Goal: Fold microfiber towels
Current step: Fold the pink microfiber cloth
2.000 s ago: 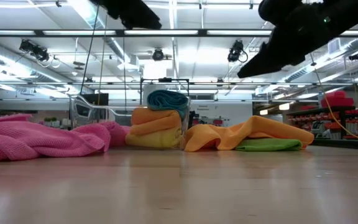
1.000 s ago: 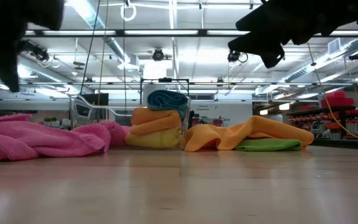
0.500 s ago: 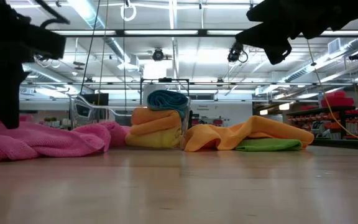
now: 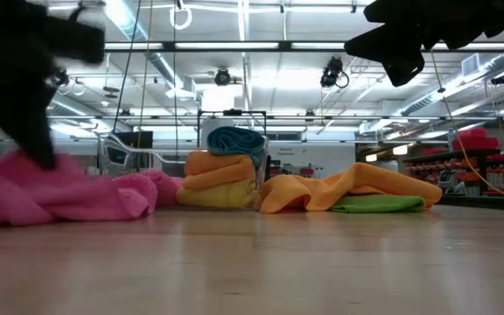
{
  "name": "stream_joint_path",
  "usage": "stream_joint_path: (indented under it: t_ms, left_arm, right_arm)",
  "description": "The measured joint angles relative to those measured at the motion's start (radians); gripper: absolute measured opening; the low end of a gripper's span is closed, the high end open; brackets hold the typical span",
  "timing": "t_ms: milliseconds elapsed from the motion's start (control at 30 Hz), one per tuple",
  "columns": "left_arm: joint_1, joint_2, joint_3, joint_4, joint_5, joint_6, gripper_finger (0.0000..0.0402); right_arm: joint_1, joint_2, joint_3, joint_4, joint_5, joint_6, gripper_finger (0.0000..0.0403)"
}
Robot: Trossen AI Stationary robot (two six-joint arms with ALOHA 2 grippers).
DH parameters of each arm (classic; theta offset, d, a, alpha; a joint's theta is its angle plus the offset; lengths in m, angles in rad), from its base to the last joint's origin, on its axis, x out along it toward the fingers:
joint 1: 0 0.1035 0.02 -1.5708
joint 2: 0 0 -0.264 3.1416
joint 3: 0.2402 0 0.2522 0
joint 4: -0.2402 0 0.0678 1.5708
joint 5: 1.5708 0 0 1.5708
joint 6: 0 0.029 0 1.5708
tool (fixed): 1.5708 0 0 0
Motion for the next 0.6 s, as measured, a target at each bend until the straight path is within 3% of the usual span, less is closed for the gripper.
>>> stream_joint_path:
  t_ms: [233,600]
  left_arm:
    - [-0.029,0.000,0.225,0.088,-0.169,0.362,0.0009]
    - [-0.013,-0.001,0.522,0.095,-0.173,0.725,0.0008]
  right_arm:
    - [0.000,0.004,0.018,-0.008,-0.055,0.019,0.0202]
    - [-0.017,0.178,0.259,-0.058,-0.053,-0.207,0.0202]
